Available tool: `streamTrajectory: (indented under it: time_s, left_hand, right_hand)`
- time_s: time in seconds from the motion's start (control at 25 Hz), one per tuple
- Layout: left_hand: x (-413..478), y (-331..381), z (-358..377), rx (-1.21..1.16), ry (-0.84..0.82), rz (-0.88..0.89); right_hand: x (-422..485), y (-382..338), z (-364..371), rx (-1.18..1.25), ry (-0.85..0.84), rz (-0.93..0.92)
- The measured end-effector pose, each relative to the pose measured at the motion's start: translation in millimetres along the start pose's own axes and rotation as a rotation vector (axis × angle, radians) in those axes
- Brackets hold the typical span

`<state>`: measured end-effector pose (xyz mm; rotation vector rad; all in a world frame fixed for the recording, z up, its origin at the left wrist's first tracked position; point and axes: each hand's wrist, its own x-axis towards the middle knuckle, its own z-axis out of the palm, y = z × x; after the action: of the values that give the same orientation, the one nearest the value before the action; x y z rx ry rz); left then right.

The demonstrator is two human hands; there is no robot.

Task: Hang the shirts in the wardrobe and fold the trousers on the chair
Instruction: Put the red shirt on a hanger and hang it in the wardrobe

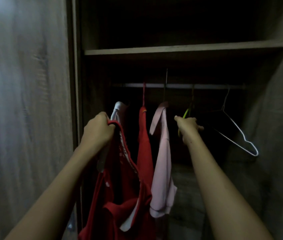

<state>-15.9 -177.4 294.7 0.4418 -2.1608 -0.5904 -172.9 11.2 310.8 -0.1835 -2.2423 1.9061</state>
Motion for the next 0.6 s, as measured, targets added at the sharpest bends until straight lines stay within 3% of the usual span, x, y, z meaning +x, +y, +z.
streamTrajectory:
  time_s: [0.2,0.36,0.6]
  left_hand:
    - [9,3,13,0.019,0.007,0.011]
    - [8,5,19,0.001,0.021,0.02]
    - [5,-5,11,-0.009,0.045,-0.013]
  right_hand:
    - [24,-5,5,-0.032,0.018,0.002]
    - [39,-7,8,-0.06,0.119,-0.22]
    - [1,21,6,-0.028,0.13,-0.423]
